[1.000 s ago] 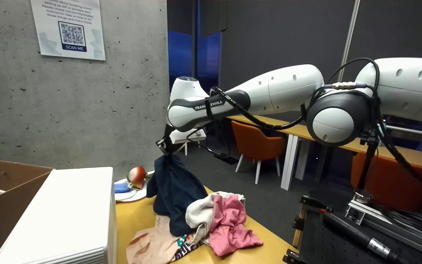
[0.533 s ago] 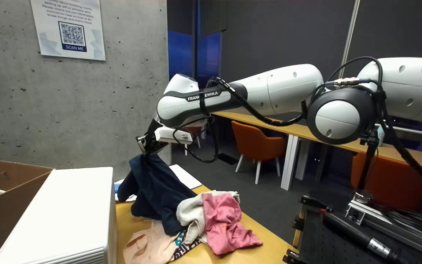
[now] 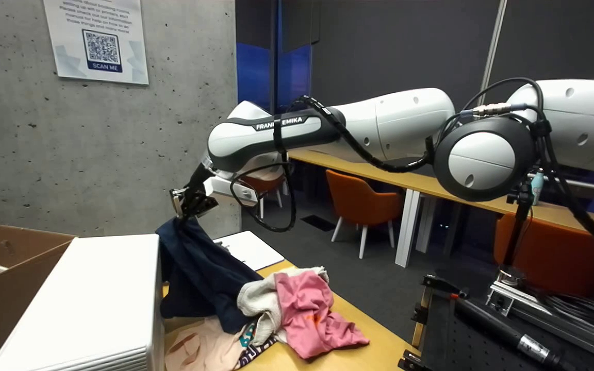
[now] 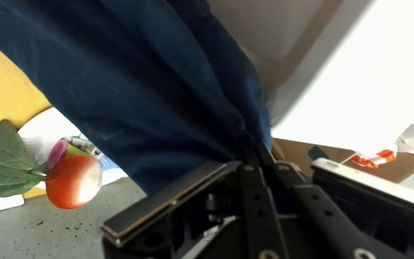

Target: Move the blue shirt backwards

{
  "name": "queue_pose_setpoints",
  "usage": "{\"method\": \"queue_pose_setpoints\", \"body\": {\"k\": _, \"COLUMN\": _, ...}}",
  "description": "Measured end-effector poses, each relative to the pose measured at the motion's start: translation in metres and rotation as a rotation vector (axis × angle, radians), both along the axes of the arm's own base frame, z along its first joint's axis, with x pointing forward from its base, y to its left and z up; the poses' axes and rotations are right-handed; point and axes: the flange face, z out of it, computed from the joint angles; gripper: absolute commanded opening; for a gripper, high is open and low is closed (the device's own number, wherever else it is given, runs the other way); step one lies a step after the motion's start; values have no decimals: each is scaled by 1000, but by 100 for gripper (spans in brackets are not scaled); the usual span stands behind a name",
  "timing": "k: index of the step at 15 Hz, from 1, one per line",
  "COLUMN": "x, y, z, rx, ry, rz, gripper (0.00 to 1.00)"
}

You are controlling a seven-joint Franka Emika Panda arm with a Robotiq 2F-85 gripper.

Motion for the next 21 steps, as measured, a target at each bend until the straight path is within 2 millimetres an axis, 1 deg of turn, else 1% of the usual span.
{"method": "queue_pose_setpoints", "body": {"k": 4, "x": 4, "y": -2, "z": 17, "rx": -29, "ry": -68, "rz": -4, "gripper": 1}}
{"method": "queue_pose_setpoints", "body": {"k": 7, "x": 8, "y": -9, "z": 41, "rx": -78, "ry": -137, "rz": -14, "gripper": 1}}
{"method": "queue_pose_setpoints", "body": {"k": 11, "x": 13, "y": -20, "z": 86, "rx": -167, "ry": -230, "rz": -29, "gripper": 1}}
{"method": "queue_pose_setpoints", "body": {"k": 15, "x": 14, "y": -29, "z": 135, "rx": -249, "ry": -312, "rz": -51, "gripper": 1}}
{"method": "queue_pose_setpoints", "body": {"k": 19, "x": 13, "y": -32, "z": 181, "rx": -284, "ry": -383, "rz": -71, "gripper": 1}}
{"method": "queue_pose_setpoints", "body": {"k": 21, "x": 11, "y": -32, "z": 200, "rx": -285, "ry": -406, "rz": -74, "gripper": 1}}
